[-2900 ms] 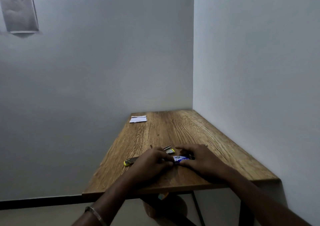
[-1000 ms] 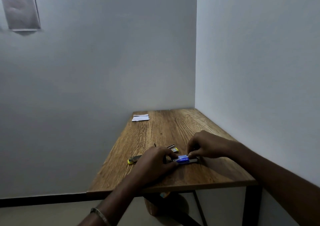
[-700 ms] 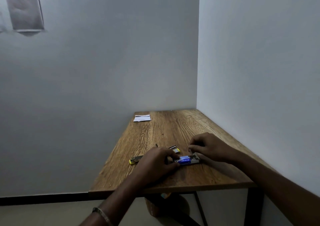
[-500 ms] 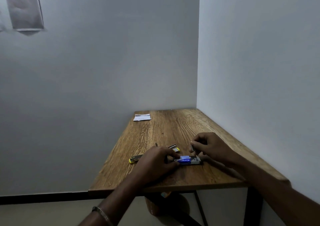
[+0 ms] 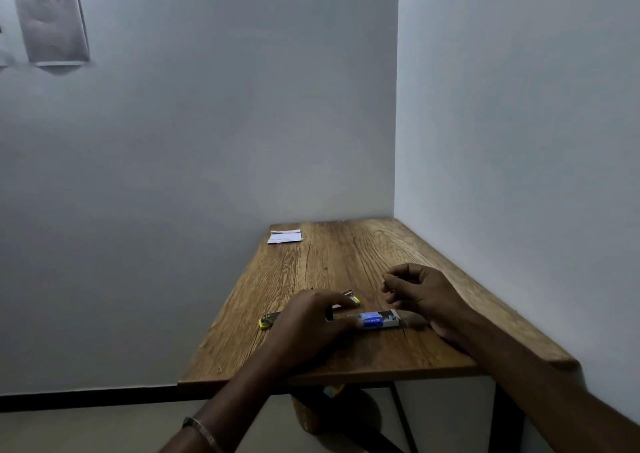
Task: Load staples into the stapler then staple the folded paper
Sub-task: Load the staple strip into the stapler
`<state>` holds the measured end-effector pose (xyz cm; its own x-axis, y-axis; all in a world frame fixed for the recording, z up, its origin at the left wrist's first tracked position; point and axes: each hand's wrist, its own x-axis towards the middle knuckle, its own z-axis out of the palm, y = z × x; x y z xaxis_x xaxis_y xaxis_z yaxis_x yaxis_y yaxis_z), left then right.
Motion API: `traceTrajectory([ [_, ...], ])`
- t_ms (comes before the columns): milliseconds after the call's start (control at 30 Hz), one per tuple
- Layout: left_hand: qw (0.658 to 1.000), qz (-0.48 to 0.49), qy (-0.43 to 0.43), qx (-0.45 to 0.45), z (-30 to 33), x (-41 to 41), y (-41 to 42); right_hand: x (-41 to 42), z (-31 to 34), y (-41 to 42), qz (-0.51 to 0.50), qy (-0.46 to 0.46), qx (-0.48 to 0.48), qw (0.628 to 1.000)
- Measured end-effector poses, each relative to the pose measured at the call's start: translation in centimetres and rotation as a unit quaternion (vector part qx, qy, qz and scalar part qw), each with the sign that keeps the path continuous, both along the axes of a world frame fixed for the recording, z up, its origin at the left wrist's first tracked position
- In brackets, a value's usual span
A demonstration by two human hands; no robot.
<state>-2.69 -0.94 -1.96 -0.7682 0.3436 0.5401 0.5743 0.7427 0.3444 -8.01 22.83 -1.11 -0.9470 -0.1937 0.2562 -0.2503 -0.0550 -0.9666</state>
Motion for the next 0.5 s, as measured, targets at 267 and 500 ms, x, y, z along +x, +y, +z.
traceTrajectory([
  [267, 0.936, 0.232, 0.192, 0.182, 0.8, 0.9, -1.7, -0.6, 0.5, -0.2, 0.009, -0.037, -0.077, 0.996],
  [500, 0.955, 0.284, 0.049, 0.066, 0.0, 0.2, -3.6, -1.5, 2.4, -3.6, -0.004, 0.121, 0.18, 0.976],
])
